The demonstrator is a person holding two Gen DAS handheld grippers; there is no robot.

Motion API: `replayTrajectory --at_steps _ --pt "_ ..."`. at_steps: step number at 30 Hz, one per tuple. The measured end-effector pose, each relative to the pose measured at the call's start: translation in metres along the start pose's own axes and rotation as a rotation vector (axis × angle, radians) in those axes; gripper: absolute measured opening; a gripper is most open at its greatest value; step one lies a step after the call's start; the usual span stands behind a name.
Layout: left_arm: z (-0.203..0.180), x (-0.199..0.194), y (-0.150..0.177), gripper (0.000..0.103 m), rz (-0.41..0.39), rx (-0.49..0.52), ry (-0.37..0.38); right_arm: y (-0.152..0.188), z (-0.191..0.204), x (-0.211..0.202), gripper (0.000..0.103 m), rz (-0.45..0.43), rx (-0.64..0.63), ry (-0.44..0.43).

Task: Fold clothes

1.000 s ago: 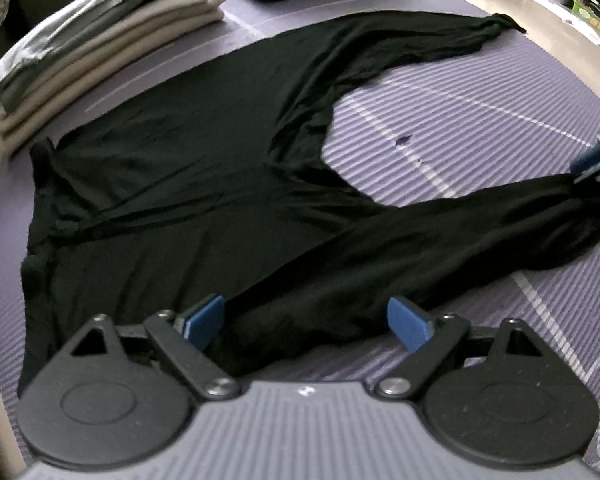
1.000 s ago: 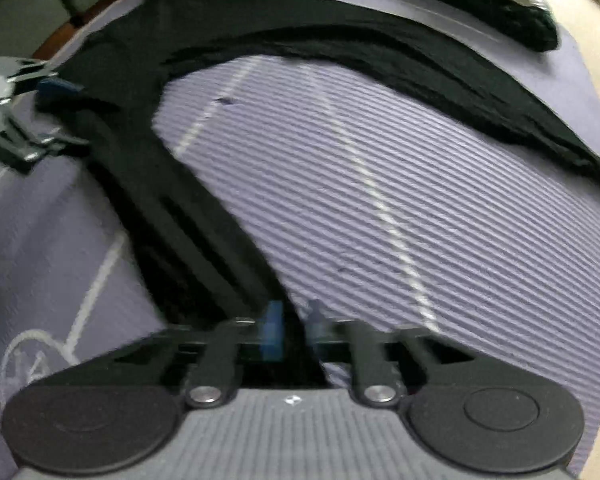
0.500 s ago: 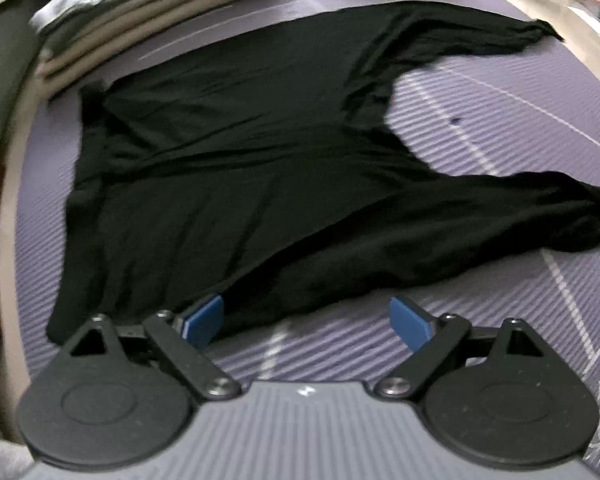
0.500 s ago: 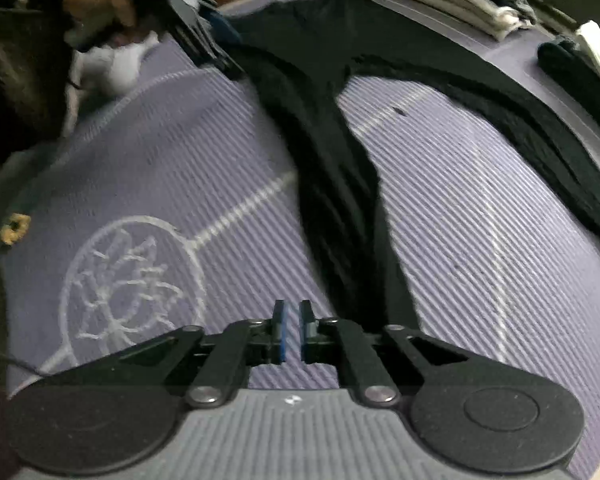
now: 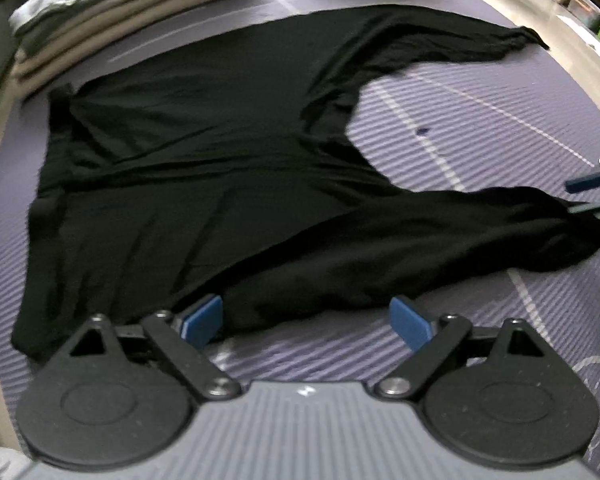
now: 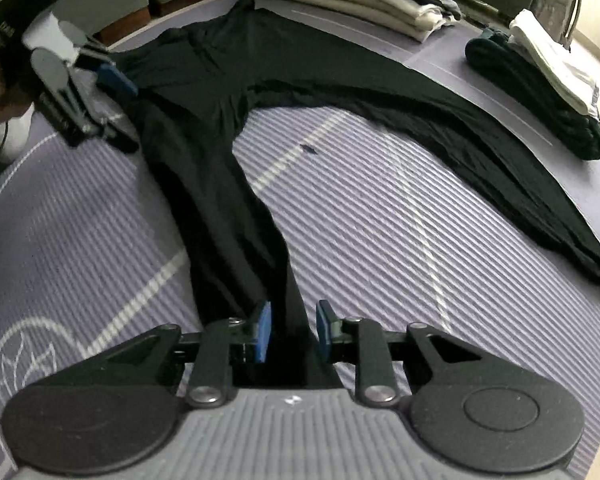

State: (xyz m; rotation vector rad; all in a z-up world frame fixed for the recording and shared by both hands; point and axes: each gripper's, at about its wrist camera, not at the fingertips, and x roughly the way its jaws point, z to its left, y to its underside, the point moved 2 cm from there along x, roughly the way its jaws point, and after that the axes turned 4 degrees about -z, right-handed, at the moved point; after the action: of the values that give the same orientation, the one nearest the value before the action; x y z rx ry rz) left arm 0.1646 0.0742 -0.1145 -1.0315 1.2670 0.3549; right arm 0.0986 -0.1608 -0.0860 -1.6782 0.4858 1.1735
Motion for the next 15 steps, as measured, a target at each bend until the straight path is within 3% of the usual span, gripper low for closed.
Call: replayTrajectory --at_steps 6,8,10,15 --pt "-0.001 0.004 0.000 0.092 0.015 -0.013 0.004 -0.011 -0.003 0.020 0.021 -0.005 0.023 -0.024" --pt "0.000 0.005 0.000 0.092 0.020 -0.018 0.003 -0.010 -0.002 0.020 0.005 -0.001 0.005 -0.039" --pt "0.003 0.006 0.001 0.092 0.028 -0.029 0.002 -0.009 0.000 0.016 0.004 -0.006 -0.012 -0.053" --pt "0.023 0.005 0.004 0.092 0.050 -0.113 -0.025 -0.003 0.010 -0.014 0.001 -0.063 -0.064 -0.183"
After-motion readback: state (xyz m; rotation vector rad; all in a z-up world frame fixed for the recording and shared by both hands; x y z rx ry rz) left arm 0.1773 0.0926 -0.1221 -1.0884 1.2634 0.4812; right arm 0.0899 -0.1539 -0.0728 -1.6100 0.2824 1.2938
